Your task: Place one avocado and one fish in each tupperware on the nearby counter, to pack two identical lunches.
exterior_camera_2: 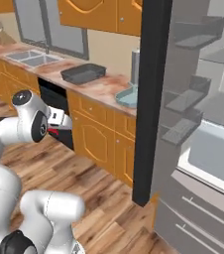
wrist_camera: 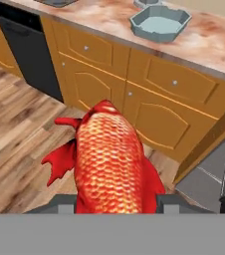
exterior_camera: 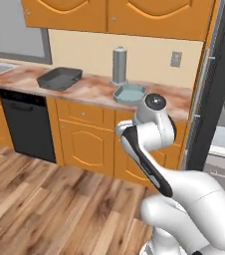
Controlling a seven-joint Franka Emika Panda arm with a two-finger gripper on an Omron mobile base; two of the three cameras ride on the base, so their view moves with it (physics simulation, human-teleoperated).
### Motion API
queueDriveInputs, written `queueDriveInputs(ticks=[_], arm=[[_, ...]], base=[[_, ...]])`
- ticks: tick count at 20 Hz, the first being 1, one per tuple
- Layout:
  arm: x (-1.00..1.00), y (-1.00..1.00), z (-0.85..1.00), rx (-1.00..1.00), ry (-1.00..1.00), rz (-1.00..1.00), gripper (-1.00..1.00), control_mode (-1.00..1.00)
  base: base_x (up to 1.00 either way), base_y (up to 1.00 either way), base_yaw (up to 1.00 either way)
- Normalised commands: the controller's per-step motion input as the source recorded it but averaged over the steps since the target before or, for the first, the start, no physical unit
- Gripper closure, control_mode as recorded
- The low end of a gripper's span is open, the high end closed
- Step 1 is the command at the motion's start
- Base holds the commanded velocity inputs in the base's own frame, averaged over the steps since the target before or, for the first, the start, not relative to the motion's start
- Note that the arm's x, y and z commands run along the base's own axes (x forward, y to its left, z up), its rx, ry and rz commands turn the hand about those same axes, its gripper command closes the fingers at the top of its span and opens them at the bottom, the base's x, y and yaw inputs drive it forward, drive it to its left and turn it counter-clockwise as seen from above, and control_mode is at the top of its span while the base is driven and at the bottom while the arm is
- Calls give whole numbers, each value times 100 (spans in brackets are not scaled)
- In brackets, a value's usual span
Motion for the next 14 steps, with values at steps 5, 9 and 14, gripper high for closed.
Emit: queueDriveInputs(ticks=[5, 9, 14], arm=[[0, 0, 0, 0, 0, 0, 100, 100], [0, 0, 0, 0, 0, 0, 100, 100], [0, 0, 0, 0, 0, 0, 100, 100]], base=[[100, 78, -56], [100, 63, -55], [100, 56, -55]])
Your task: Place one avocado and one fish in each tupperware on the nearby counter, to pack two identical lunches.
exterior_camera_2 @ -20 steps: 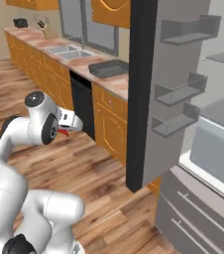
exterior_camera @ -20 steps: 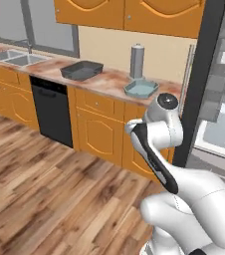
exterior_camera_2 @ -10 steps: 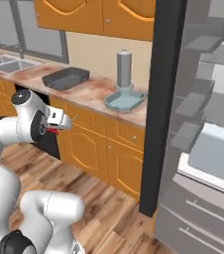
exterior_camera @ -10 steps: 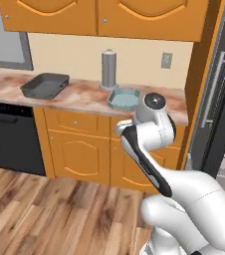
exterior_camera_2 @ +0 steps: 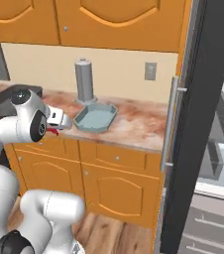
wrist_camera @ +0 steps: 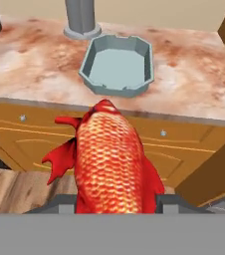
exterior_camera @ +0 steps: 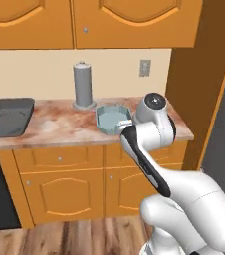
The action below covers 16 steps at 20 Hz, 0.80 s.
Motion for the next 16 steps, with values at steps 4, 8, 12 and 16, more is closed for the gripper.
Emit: queueDriveInputs(ticks=[4, 8, 12, 16], arm=[[0, 0, 0, 0, 0, 0, 100, 100], [0, 0, 0, 0, 0, 0, 100, 100], [0, 0, 0, 0, 0, 0, 100, 100], [21, -9, -32, -1, 12, 0, 100, -100]], base=[[100, 32, -50], [100, 68, -38], [56, 85, -14], [3, 3, 0]])
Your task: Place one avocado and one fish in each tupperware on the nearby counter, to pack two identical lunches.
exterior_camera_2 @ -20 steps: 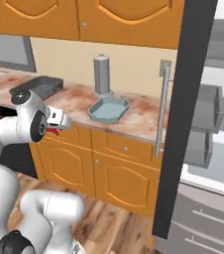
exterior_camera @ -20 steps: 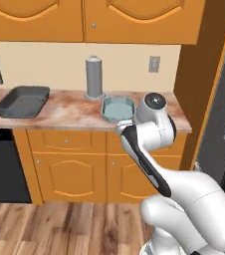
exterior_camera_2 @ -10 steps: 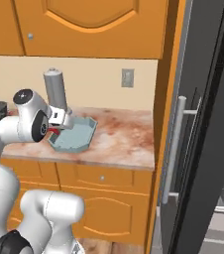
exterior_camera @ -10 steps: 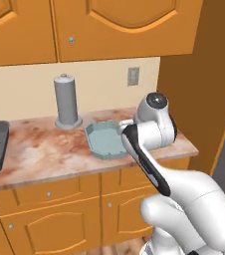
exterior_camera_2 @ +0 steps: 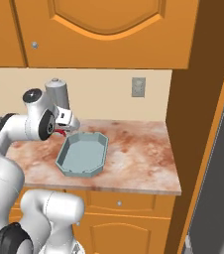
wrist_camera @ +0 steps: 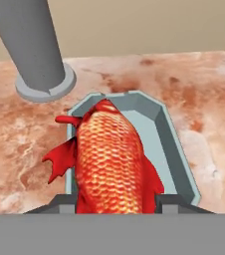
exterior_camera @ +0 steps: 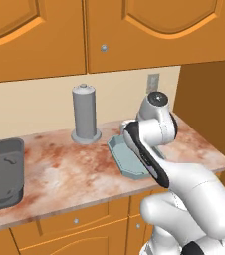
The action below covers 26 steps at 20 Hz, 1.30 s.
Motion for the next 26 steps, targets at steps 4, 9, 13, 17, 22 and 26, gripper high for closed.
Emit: queueDriveInputs(ticks=[4, 9, 13, 17, 22, 26], arm=[[44, -5, -90, -2, 32, 0, 100, -100], [36, -4, -91, 0, 11, 0, 100, -100], [65, -5, -52, 0, -1, 0, 100, -100], [57, -12, -57, 0, 0, 0, 100, -100], [14, -10, -26, -2, -1, 0, -100, -100], [0, -3, 66, 0, -10, 0, -100, -100]], base=[[0, 0, 0], [0, 0, 0], [0, 0, 0], [0, 0, 0], [0, 0, 0], [0, 0, 0]])
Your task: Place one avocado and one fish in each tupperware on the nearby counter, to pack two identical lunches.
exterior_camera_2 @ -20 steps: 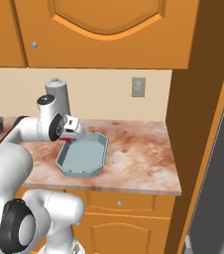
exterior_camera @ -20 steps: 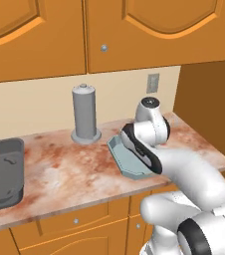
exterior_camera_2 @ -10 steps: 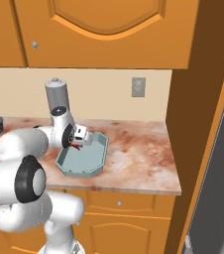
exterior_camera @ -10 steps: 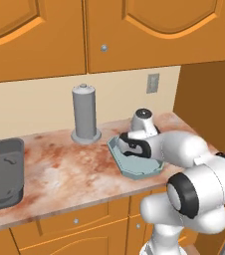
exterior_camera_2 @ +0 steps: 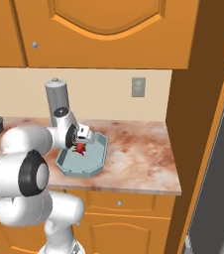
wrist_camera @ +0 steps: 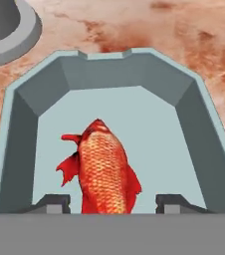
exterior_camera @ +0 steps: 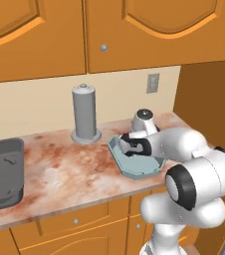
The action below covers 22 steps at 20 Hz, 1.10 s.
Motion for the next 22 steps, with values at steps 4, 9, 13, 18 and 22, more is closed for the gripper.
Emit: queueDriveInputs(ticks=[4, 9, 13, 18, 22], arm=[[-3, -2, 92, 1, -11, 0, -100, -100], [-86, -3, 100, 9, -17, 0, -100, -100], [-67, -3, 37, 0, -18, 0, -100, -100], [-38, 4, -1, 0, 0, 0, -100, 100], [0, 0, 0, 0, 0, 0, -100, 100]], base=[[0, 0, 0], [0, 0, 0], [0, 0, 0], [-40, 2, 0], [-100, 0, -4]])
